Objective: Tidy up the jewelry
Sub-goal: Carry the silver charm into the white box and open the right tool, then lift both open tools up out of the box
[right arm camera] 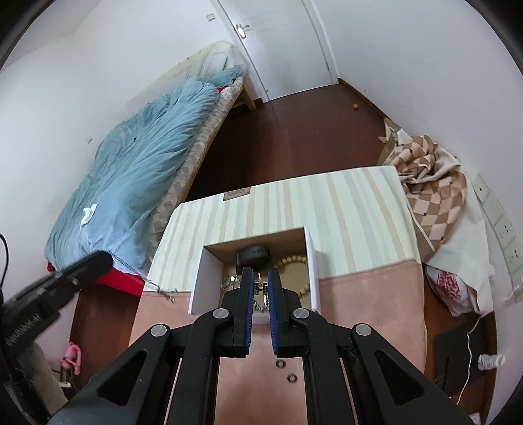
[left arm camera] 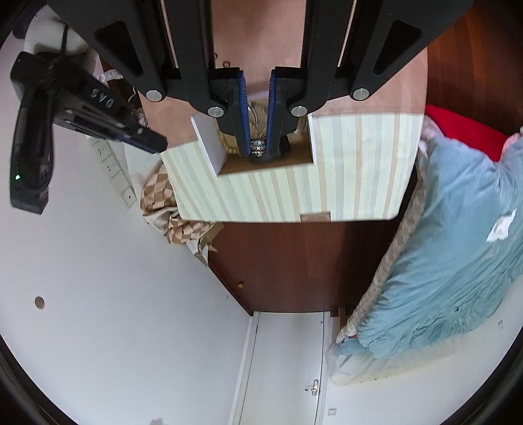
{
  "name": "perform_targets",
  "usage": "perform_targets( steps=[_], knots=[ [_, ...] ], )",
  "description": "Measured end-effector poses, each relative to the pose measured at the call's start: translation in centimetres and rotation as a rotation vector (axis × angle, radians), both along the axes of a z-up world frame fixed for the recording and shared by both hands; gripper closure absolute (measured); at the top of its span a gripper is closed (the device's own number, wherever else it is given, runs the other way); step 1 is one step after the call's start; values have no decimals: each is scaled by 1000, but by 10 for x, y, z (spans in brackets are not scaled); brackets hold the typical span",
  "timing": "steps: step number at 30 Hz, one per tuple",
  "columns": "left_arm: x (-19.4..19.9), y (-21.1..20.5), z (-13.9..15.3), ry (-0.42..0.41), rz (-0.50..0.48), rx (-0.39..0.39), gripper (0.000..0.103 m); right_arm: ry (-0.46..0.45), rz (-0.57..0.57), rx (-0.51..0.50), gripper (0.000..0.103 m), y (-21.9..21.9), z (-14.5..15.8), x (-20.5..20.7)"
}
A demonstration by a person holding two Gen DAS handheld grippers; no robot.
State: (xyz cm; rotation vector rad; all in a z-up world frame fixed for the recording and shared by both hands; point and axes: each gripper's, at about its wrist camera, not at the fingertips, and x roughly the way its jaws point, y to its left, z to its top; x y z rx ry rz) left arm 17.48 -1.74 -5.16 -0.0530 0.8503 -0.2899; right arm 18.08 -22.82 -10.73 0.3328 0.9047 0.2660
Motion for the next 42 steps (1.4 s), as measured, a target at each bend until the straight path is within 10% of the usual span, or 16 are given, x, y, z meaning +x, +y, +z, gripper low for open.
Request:
perform_targets(
  steps=[17, 20, 23, 31, 42],
  knots=[
    [78, 8, -107, 342, 72, 23, 94, 277, 121, -104, 94, 30, -79, 97],
    [83, 11, -117, 366, 109, 64, 77, 332, 120, -112, 93, 29, -92, 107],
    [80, 16, -114, 329, 137, 82, 38, 342, 100, -119, 71, 24, -96, 110],
    [72, 30, -103, 260, 198, 126, 13, 296, 83, -134, 58, 22, -82, 102],
    [36, 40, -98, 178, 269, 194, 0, 171, 36, -415, 5, 39, -56, 48]
  ],
)
